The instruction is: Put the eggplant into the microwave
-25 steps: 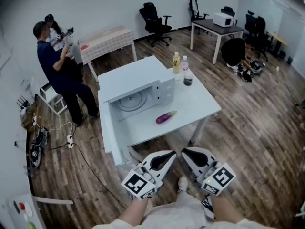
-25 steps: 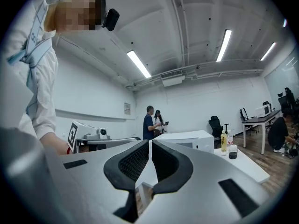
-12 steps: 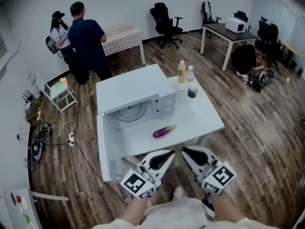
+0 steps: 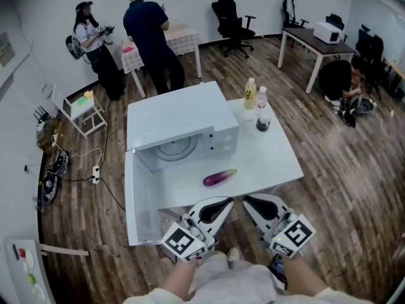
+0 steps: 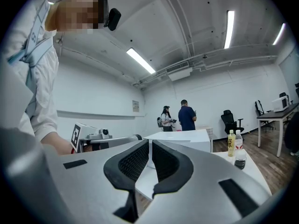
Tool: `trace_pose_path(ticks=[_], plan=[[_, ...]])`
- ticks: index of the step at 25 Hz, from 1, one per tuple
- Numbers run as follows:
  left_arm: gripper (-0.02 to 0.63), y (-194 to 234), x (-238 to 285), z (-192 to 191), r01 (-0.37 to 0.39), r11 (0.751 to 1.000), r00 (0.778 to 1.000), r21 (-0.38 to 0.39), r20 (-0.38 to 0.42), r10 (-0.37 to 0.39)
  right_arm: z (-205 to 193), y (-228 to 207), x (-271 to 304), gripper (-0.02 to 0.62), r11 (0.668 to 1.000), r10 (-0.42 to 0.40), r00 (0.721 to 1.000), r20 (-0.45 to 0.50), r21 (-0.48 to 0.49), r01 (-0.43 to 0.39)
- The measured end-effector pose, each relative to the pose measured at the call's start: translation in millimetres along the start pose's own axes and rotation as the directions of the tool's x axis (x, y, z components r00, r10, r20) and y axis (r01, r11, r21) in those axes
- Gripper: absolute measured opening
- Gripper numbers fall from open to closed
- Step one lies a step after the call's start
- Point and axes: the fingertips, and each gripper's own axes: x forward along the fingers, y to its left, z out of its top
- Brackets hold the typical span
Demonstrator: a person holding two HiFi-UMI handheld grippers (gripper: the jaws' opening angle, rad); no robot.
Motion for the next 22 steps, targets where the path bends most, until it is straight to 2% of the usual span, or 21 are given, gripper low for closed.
trace_pose_path(ticks=[8, 22], plan=[[0.002, 41, 6, -20, 0.012, 1.0, 1.0, 0.025, -0.023, -0.011, -15, -19, 28, 0.035, 1.0, 0.012, 1.0, -0.006, -0.007, -0.012], [0.005, 67, 8, -29, 0.035, 0.999, 0.999, 0.016, -0.031, -0.034, -22, -33, 57, 0.035, 1.0, 0.021, 1.0, -0.004, -0.013, -0.021]])
